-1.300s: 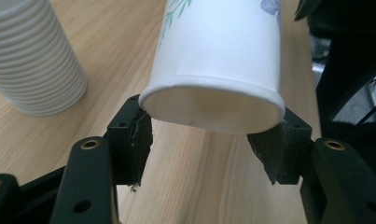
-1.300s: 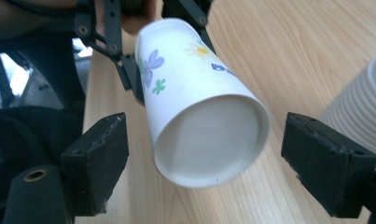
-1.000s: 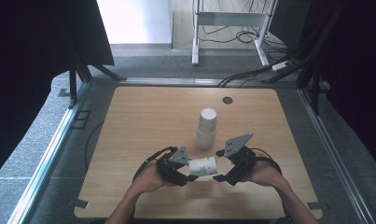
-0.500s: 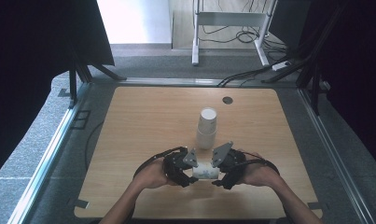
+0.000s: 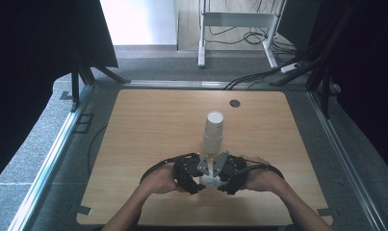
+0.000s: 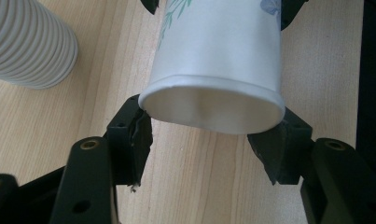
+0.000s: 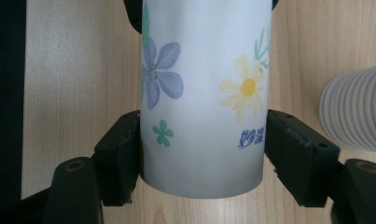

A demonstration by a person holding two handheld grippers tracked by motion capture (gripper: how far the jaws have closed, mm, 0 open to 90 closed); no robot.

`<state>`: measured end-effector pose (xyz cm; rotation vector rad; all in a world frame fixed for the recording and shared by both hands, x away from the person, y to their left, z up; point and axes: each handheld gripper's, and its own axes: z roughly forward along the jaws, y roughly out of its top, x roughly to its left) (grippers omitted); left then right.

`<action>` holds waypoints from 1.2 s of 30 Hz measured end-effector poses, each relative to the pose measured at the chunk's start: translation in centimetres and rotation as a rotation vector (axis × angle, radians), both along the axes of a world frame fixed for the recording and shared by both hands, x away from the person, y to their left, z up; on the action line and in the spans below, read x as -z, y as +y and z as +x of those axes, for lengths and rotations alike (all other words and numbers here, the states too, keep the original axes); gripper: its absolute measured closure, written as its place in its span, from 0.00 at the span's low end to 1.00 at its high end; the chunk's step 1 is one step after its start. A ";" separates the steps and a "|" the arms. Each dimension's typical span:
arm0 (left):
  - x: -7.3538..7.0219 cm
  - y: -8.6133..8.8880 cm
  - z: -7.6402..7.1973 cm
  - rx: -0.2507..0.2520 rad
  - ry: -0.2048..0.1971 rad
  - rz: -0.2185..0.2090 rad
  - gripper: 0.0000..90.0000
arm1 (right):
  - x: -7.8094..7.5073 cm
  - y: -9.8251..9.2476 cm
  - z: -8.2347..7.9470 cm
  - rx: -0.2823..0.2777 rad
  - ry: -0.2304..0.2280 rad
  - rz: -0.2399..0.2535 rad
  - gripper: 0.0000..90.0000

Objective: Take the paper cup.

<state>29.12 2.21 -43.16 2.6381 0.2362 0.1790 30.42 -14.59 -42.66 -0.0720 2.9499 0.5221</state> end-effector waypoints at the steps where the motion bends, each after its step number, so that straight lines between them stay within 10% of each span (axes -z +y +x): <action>1: 0.0 0.0 0.0 0.003 0.002 0.003 0.45 | 0.0 0.0 -0.1 0.004 0.004 -0.001 0.37; 12: -0.4 0.0 0.4 0.063 -0.003 0.063 0.43 | 0.2 -0.1 -0.3 0.004 0.009 -0.008 0.42; 14: -0.1 -0.2 -0.1 -0.015 0.027 -0.047 0.39 | 0.1 -0.2 -0.4 0.016 0.017 0.022 0.42; 15: -0.6 0.2 0.4 0.035 0.003 0.000 0.37 | -0.2 -0.5 -0.2 -0.005 0.012 0.018 0.42; 23: -2.1 1.8 0.8 -0.033 0.033 -0.210 0.19 | -1.1 -2.8 0.3 0.048 0.062 0.245 0.42; 36: -1.7 4.1 1.1 -0.074 0.099 -0.494 0.19 | 0.2 -5.4 0.1 0.077 0.096 0.513 0.42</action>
